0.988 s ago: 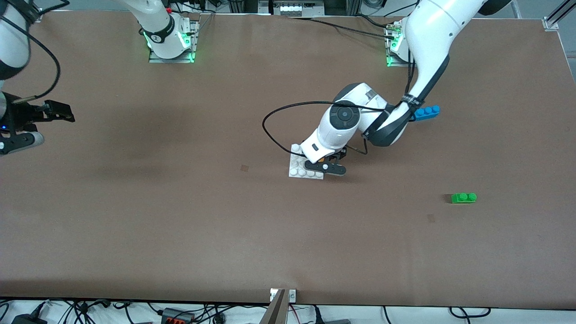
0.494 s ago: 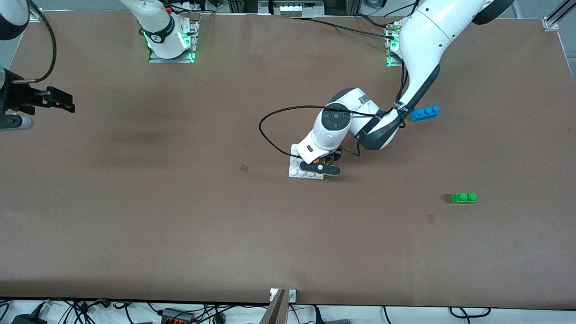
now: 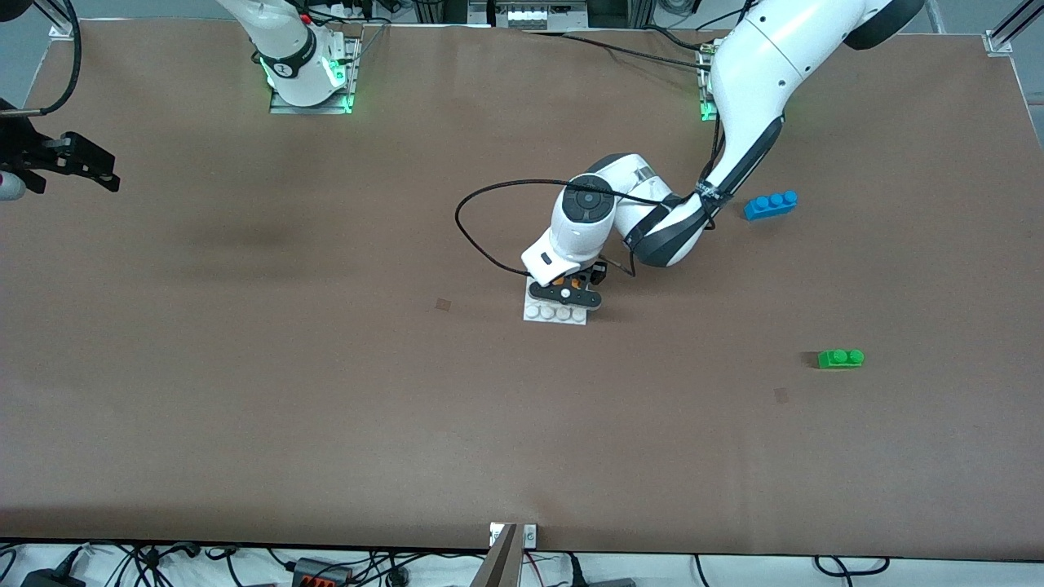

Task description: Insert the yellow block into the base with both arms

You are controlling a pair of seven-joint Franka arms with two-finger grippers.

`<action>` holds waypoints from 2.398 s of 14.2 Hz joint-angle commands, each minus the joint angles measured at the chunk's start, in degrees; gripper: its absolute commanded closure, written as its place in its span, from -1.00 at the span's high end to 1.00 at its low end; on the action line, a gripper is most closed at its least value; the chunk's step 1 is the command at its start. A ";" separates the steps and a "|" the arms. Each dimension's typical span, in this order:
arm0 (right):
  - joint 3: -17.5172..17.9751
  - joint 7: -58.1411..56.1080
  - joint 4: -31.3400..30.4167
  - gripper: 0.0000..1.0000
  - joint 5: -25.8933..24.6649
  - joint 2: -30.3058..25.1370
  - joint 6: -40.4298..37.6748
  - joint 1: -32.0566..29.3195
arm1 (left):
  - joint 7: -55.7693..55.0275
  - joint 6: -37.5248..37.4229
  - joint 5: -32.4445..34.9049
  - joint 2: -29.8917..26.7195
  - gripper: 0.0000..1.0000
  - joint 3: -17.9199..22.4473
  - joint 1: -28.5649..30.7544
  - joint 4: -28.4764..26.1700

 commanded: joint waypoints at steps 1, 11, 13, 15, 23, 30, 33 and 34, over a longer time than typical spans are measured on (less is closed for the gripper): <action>-3.24 0.16 0.85 1.00 5.35 0.71 -0.90 -0.66 | -1.21 0.20 2.48 0.41 0.14 -0.52 -0.17 0.31; -2.91 0.33 1.29 1.00 2.92 0.62 -0.81 0.13 | -1.91 0.20 4.77 1.91 0.14 -0.52 -0.52 0.22; -2.90 0.16 1.37 1.00 2.83 0.62 -0.90 0.04 | -1.91 0.20 4.77 1.99 0.14 -0.52 -0.70 0.22; -2.99 0.07 1.37 1.00 2.74 0.54 -1.68 0.04 | -1.91 0.12 4.77 1.99 0.14 -0.60 -0.79 0.22; -2.55 0.33 1.73 1.00 2.74 0.54 -2.22 0.57 | -2.26 -0.06 4.85 2.08 0.14 -1.13 -0.96 -0.39; -2.46 0.42 1.81 1.00 2.74 0.54 -2.31 1.18 | -2.53 -0.06 4.85 2.79 0.14 -1.13 -0.96 -0.39; -2.46 0.42 1.81 1.00 2.74 0.54 -2.22 1.19 | -2.53 -0.50 4.85 2.61 0.14 -1.13 -0.79 -0.39; -2.46 0.42 1.81 1.00 2.74 0.54 -2.22 1.19 | -2.53 -0.50 4.85 2.61 0.14 -1.13 -0.61 -0.30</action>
